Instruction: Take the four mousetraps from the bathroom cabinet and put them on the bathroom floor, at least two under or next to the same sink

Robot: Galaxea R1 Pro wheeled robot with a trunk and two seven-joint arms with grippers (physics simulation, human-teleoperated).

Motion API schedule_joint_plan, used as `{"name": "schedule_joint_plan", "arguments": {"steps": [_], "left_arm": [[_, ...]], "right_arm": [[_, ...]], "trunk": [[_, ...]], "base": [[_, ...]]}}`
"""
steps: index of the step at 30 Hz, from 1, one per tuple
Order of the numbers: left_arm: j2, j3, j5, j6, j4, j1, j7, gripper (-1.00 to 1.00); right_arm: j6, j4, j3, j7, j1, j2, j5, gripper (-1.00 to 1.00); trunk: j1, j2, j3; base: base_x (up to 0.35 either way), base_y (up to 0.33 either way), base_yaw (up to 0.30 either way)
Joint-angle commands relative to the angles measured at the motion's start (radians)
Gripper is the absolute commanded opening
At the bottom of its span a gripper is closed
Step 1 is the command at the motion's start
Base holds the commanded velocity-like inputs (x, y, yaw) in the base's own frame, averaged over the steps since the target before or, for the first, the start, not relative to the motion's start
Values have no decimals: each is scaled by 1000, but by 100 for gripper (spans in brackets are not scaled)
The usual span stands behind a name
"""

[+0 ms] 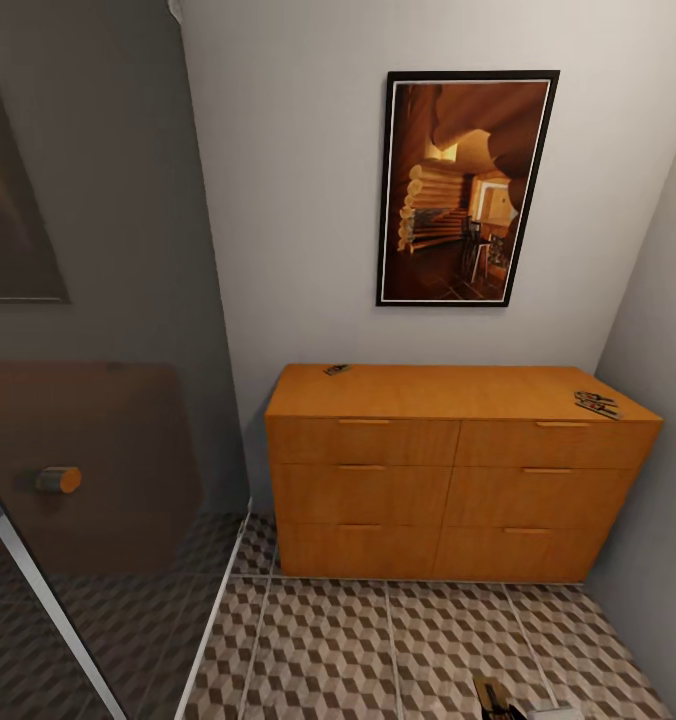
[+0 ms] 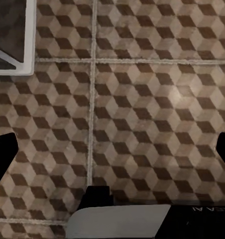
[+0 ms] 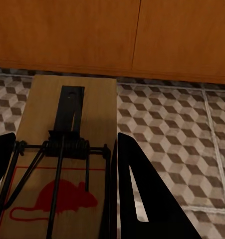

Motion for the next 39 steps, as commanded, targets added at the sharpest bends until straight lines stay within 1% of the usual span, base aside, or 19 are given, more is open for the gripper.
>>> {"name": "schedule_joint_plan", "arguments": {"steps": [1, 2, 3, 5, 8, 9, 13, 14, 15, 16, 17, 20, 25, 28, 30, 32, 34, 37, 39], "left_arm": [[-3, -4, 0, 17, -16, 0, 7, 100], [-7, -5, -1, 29, -29, 0, 8, 100], [-15, -5, -1, 59, -57, 0, 8, 100], [-23, -5, -2, 136, -123, 0, 7, 100], [-28, -5, -2, 218, -204, 0, 6, 100], [-30, -6, -2, 256, -248, 0, 5, 100], [-38, -12, -2, 356, -375, 0, 4, 100], [-41, -19, -3, 389, -414, -1, 4, 100], [-46, -44, -4, 456, -478, -2, 4, 100], [-47, -52, -5, 473, -492, -2, 4, 100], [-48, -69, -6, 520, -531, -4, 4, 100], [-51, -82, -8, 575, -587, -9, 4, 100], [-53, -88, -11, 611, -649, -33, 4, 100], [-54, -89, -13, 688, -687, -72, 4, 100], [-54, -89, -14, 771, -723, -114, 3, 100], [-54, -89, -14, 829, -768, -163, 3, 100], [-55, -89, -14, 840, -782, -188, 3, 100], [-61, -89, -14, 862, -796, -262, 4, 100], [-63, -89, -13, 871, -798, -295, 5, 100]], "right_arm": [[-2, 1, -9, 6, -1, 0, 6, -100], [-2, 1, -9, 5, -1, 0, 6, -100], [-2, 1, -9, 5, -1, 0, 6, -100], [-1, 1, -9, 4, -1, 0, 6, -100], [-1, 1, -9, 4, -1, 0, 6, -100], [-1, 1, -9, 4, -1, 0, 6, -100], [-1, 1, -9, 3, -1, 0, 6, -100], [-1, 1, -9, 2, -1, 0, 6, -100], [0, 1, -9, 2, -1, 0, 6, -100], [0, 1, -9, 2, -1, 0, 6, -100], [0, 1, -9, 2, -1, 0, 6, -100], [0, 1, -9, 1, -1, 1, 6, -100], [0, 1, -9, 2, -1, 1, 6, -100], [0, 1, -9, 1, -1, 2, 6, -100], [1, 1, -9, 1, -1, 3, 6, -100], [1, 1, -9, 1, -1, 4, 6, -100], [2, 1, -9, 1, -1, 4, 6, -100], [3, 1, -9, 3, -1, 4, 6, -100], [4, 1, -9, 4, -1, 5, 6, -100]], "trunk": [[0, -1, -1], [0, -1, -1], [0, -1, -1], [0, -1, -1], [0, -1, -1], [0, -1, -1], [0, -1, -1], [0, -1, -1], [0, -1, -1], [0, -1, -1], [0, -1, -1], [0, -1, -1], [0, -1, -1], [0, -1, -1], [0, -1, -1], [0, -1, -1], [0, -1, -1], [0, -1, -1], [0, -1, -1]], "base": [[0, 0, 0], [0, 0, 0], [0, 0, 0], [0, 0, 0], [0, 0, 0], [0, 0, 0], [0, 0, 0], [0, 0, 0], [0, 0, 0], [0, 0, 0], [0, 0, 0], [0, 0, 0], [0, 0, 0], [0, 0, 0], [0, 0, 0], [0, 0, 0], [0, 0, 0], [0, 0, 0], [0, 0, 0]]}}
